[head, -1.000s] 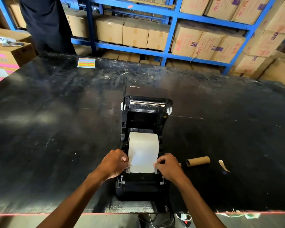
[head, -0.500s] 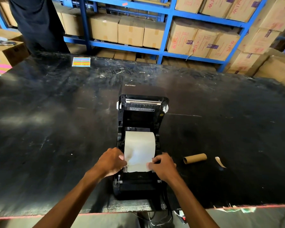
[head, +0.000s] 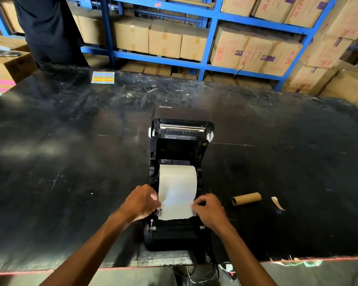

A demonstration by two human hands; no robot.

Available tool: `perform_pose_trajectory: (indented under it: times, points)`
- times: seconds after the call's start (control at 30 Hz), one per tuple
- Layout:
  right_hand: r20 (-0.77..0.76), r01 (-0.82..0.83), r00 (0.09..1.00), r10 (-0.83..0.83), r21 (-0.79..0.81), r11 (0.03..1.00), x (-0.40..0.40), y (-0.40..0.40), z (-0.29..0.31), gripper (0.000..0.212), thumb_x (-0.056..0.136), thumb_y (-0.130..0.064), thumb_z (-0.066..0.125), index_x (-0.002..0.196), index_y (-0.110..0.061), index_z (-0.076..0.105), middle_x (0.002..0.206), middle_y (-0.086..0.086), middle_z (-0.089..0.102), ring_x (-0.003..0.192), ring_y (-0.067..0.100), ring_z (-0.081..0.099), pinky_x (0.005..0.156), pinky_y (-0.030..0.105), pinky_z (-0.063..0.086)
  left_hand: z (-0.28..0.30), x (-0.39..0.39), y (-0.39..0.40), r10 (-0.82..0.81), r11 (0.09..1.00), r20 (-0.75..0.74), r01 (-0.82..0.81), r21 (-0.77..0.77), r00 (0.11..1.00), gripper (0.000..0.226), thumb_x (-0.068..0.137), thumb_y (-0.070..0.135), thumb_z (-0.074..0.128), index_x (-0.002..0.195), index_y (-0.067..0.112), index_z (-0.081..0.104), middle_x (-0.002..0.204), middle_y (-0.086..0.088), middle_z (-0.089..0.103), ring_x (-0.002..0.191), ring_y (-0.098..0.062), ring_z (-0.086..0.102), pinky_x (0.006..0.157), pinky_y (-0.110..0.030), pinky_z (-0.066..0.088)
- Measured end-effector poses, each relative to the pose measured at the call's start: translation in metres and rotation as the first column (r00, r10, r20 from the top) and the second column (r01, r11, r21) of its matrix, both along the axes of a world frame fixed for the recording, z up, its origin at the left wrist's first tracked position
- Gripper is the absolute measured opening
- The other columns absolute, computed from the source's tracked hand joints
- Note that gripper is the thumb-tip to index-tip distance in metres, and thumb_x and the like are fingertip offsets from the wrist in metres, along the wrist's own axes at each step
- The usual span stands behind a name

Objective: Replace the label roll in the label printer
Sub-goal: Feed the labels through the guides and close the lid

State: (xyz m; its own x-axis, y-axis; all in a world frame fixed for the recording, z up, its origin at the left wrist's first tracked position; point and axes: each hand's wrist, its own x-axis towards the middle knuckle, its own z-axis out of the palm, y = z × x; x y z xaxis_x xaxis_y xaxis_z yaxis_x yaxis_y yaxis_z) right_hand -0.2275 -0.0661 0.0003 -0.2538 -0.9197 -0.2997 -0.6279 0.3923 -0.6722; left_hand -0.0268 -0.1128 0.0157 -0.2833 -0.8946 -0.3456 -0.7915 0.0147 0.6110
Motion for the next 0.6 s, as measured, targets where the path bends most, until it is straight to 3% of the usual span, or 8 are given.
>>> perform_pose_trajectory:
  times: [0.1, 0.2, 0.3, 0.47, 0.6]
  points:
    - [-0.009, -0.015, 1.0, 0.016, 0.007, 1.0, -0.001, -0.0011, 0.0015, 0.022, 0.079, -0.023, 0.063, 0.065, -0.008, 0.069, 0.072, -0.005, 0.072, 0.072, 0.008, 0.061, 0.092, 0.041, 0.046, -0.0019, 0.0009, 0.0022, 0.034, 0.999, -0.034, -0.034, -0.018, 0.999, 0.019, 0.086, 0.024, 0.065, 0.069, 0.014, 0.067, 0.078, -0.002, 0.065, 0.069, -0.013, 0.061, 0.054, -0.021, 0.041]
    - [0.037, 0.008, 0.999, -0.009, 0.011, 1.0, -0.0016, -0.0015, 0.0021, 0.038, 0.083, -0.032, 0.064, 0.053, -0.009, 0.056, 0.047, -0.01, 0.055, 0.056, 0.009, 0.051, 0.086, 0.039, 0.041, -0.0032, 0.0035, 0.001, 0.019, 1.0, -0.047, -0.02, -0.023, 0.999, 0.024, 0.086, 0.023, 0.067, 0.064, 0.013, 0.067, 0.072, 0.001, 0.064, 0.066, -0.013, 0.059, 0.053, -0.021, 0.04]
    - [0.004, 0.049, 0.999, -0.049, -0.051, 0.997, 0.0021, 0.0014, 0.0019, 0.024, 0.082, -0.024, 0.064, 0.064, -0.008, 0.068, 0.057, -0.015, 0.059, 0.067, 0.007, 0.054, 0.089, 0.039, 0.039, -0.0022, 0.0056, -0.0011, 0.005, 1.0, -0.041, -0.005, 0.014, 0.999, 0.035, 0.084, 0.024, 0.069, 0.052, 0.021, 0.057, 0.062, 0.007, 0.059, 0.06, -0.008, 0.056, 0.052, -0.021, 0.038]
    - [-0.001, 0.02, 1.0, -0.02, -0.039, 0.999, -0.0025, 0.0037, 0.0018, 0.029, 0.079, -0.024, 0.063, 0.051, -0.018, 0.06, 0.063, -0.007, 0.066, 0.077, 0.012, 0.063, 0.087, 0.038, 0.039, -0.0026, 0.0079, 0.0013, 0.046, 0.999, -0.111, -0.047, -0.01, 0.993, 0.023, 0.087, 0.02, 0.064, 0.072, 0.003, 0.07, 0.076, -0.003, 0.069, 0.074, -0.014, 0.063, 0.058, -0.02, 0.044]
    - [0.023, 0.075, 0.997, -0.074, -0.068, 0.995, 0.0031, 0.0039, 0.0012, 0.023, 0.081, -0.028, 0.065, 0.064, -0.014, 0.069, 0.066, -0.006, 0.068, 0.073, 0.013, 0.062, 0.085, 0.037, 0.04, 0.0012, 0.006, -0.0002, 0.001, 1.0, -0.062, 0.001, 0.03, 0.998, 0.03, 0.086, 0.018, 0.067, 0.057, 0.019, 0.062, 0.069, 0.005, 0.062, 0.065, -0.004, 0.057, 0.054, -0.018, 0.04]
